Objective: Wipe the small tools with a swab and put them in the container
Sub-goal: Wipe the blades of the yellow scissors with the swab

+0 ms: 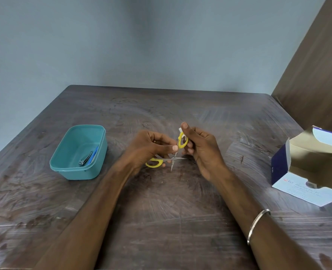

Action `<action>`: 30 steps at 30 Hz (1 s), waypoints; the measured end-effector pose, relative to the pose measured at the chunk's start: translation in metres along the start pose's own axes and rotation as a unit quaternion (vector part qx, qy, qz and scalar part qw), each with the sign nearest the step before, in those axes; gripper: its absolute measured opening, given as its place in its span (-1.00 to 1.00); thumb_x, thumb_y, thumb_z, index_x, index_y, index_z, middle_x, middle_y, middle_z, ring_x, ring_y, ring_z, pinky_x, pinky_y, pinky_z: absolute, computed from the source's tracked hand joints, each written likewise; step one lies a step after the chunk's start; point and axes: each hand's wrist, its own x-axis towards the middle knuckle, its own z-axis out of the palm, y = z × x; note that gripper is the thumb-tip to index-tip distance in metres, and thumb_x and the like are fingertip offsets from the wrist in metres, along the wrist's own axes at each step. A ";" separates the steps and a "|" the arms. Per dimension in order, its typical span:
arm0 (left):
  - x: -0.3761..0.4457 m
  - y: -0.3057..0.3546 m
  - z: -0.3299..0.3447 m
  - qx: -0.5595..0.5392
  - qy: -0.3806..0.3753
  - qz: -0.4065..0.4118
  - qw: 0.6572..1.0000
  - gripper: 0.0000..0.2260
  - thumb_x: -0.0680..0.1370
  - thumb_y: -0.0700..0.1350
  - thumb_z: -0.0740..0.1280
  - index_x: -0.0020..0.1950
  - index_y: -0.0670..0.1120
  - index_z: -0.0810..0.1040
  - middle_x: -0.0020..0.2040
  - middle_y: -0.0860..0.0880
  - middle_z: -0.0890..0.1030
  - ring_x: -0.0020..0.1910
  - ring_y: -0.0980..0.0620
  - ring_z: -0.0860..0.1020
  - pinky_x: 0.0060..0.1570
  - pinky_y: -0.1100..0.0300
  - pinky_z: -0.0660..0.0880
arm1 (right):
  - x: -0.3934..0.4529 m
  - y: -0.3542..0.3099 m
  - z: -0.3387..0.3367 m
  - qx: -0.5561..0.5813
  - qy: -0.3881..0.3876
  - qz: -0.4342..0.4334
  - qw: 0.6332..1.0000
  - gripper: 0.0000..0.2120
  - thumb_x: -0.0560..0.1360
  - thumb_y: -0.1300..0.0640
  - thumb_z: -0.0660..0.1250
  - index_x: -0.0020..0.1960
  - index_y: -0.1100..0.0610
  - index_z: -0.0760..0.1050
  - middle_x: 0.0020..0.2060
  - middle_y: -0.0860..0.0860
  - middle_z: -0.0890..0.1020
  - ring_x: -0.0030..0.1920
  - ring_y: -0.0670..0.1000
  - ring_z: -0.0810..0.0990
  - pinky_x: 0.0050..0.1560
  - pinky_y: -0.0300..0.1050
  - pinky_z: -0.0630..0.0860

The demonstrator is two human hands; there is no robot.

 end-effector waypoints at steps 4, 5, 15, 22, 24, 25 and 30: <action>0.001 0.000 0.004 0.001 0.018 0.022 1.000 -0.86 0.42 -0.18 0.54 -0.07 -0.20 0.71 -0.20 -0.19 0.71 -0.35 -0.07 0.63 -0.23 -0.01 0.64 | 0.000 -0.002 -0.001 0.007 0.005 0.008 1.000 -0.68 0.34 -0.17 0.49 -0.40 0.05 0.57 -0.51 -0.03 0.41 -0.48 -0.07 0.30 -0.27 -0.07 0.32; 0.001 0.000 0.005 0.006 0.017 0.028 0.999 -0.85 0.43 -0.18 0.54 -0.05 -0.20 0.71 -0.20 -0.18 0.71 -0.33 -0.07 0.63 -0.22 -0.04 0.65 | 0.000 -0.002 -0.001 0.005 0.010 0.009 1.000 -0.68 0.33 -0.18 0.49 -0.39 0.05 0.58 -0.51 -0.03 0.41 -0.48 -0.07 0.30 -0.27 -0.07 0.33; 0.005 -0.005 0.016 -0.010 0.045 0.063 0.997 -0.95 0.46 -0.35 0.47 -0.12 -0.28 0.63 -0.35 -0.10 0.64 -0.48 0.01 0.55 -0.46 0.16 0.56 | -0.002 -0.002 0.000 0.021 -0.016 0.026 0.999 -0.72 0.48 -0.08 0.44 -0.30 0.07 0.59 -0.43 0.01 0.46 -0.45 -0.09 0.35 -0.36 -0.18 0.31; 0.004 -0.004 0.017 -0.085 0.057 0.056 0.993 -0.98 0.52 -0.37 0.39 -0.10 -0.29 0.61 -0.33 -0.14 0.62 -0.45 -0.01 0.57 -0.45 0.14 0.59 | -0.002 -0.002 0.000 0.056 -0.070 0.039 0.995 -0.68 0.52 -0.07 0.36 -0.06 0.21 0.58 -0.44 0.02 0.40 -0.48 -0.06 0.30 -0.43 -0.16 0.39; 0.004 -0.005 0.017 -0.109 0.053 0.054 0.991 -0.97 0.52 -0.35 0.39 -0.09 -0.28 0.62 -0.24 -0.26 0.63 -0.39 -0.11 0.59 -0.40 0.10 0.60 | -0.002 -0.002 0.000 0.055 -0.086 0.030 0.994 -0.70 0.51 -0.08 0.36 -0.09 0.18 0.57 -0.42 0.03 0.42 -0.47 -0.05 0.30 -0.41 -0.15 0.38; 0.005 -0.006 0.016 -0.120 0.052 0.052 0.990 -0.97 0.52 -0.34 0.39 -0.07 -0.28 0.62 -0.19 -0.31 0.62 -0.36 -0.15 0.59 -0.37 0.07 0.61 | -0.002 -0.003 0.000 0.054 -0.092 0.025 0.994 -0.72 0.50 -0.07 0.36 -0.10 0.17 0.57 -0.40 0.03 0.44 -0.47 -0.05 0.32 -0.41 -0.15 0.38; 0.006 -0.007 0.016 -0.177 0.031 0.042 0.983 -0.89 0.51 -0.29 0.39 0.00 -0.31 0.59 -0.23 -0.19 0.63 -0.38 -0.10 0.58 -0.40 0.10 0.59 | -0.002 -0.002 0.000 0.044 -0.078 -0.009 0.996 -0.71 0.45 -0.02 0.39 -0.04 0.21 0.64 -0.29 0.09 0.55 -0.41 -0.06 0.44 -0.45 -0.21 0.38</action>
